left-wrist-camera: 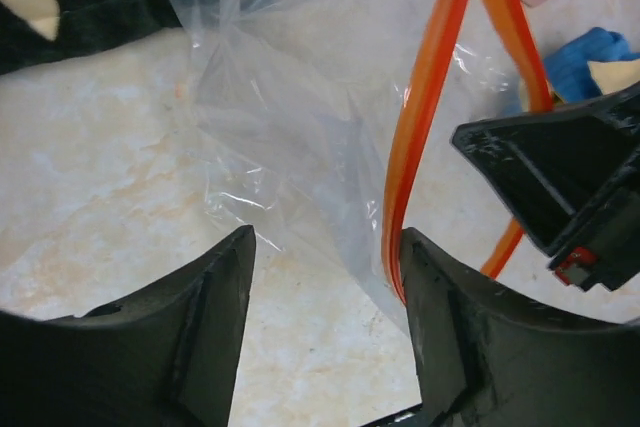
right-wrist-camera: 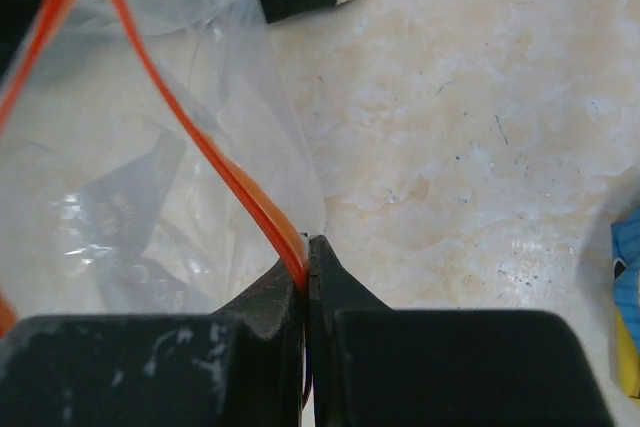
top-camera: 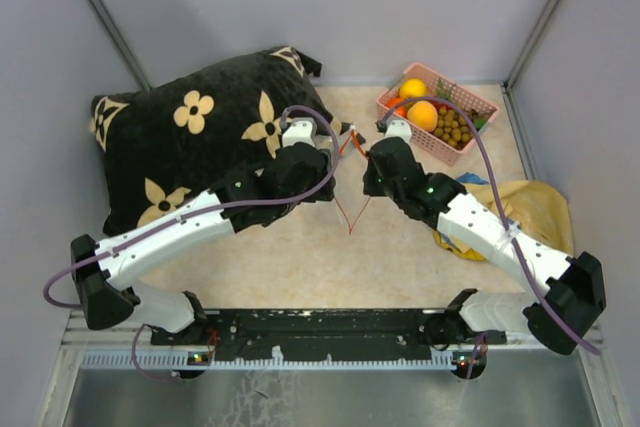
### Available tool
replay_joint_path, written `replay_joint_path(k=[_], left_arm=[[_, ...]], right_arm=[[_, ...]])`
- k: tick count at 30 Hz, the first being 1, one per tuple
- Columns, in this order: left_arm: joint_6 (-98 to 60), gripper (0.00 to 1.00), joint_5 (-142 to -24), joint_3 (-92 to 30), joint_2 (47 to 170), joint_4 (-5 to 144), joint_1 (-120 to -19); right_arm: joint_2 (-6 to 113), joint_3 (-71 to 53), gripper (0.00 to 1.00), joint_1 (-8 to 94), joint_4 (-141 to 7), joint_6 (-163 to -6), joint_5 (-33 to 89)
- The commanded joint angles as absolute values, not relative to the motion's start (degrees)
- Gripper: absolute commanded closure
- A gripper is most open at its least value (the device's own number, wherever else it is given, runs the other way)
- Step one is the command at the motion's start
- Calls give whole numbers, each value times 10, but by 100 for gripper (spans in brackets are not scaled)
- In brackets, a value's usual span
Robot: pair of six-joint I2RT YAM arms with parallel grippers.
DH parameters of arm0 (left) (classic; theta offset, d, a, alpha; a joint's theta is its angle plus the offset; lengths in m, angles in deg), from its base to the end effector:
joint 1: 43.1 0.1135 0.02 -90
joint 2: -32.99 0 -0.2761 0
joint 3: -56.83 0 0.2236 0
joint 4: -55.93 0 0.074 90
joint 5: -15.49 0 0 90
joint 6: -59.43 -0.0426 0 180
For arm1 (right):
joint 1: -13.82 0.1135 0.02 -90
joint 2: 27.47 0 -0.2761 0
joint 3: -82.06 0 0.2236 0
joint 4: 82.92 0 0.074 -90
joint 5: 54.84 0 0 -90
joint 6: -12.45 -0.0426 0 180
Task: Place the food in the zip-top bag and seal the zipper
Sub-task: Open the zipper of the food storage bag at the center of the board.
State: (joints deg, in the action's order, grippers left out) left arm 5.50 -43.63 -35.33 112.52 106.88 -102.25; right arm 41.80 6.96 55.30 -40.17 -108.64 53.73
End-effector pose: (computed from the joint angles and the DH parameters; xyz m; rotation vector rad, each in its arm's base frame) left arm 0.1597 -0.2247 0.3653 0.1473 2.1492 -0.3661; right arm 0.1859 0.1463 0.3257 -0.0202 2.1992 0.3590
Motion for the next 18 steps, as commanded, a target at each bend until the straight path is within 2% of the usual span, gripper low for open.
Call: replay_joint_path(k=[1,4,8,13,18], left_arm=[[76,29,-488,-362,1125,1015,-1025],[76,21,-492,-372,1136,1009,-1025],[73,16,-500,-389,1156,1001,-1025],[64,17,-488,-398,1187,1001,-1025],[51,22,-442,-408,1224,1031,-1025]], right_arm=[[411,36,100,568,-431,-1100,544],[409,35,100,573,-431,-1108,549],[410,34,100,575,-429,-1117,555],[405,42,100,576,-440,-1126,546],[398,50,100,578,-447,-1129,545]])
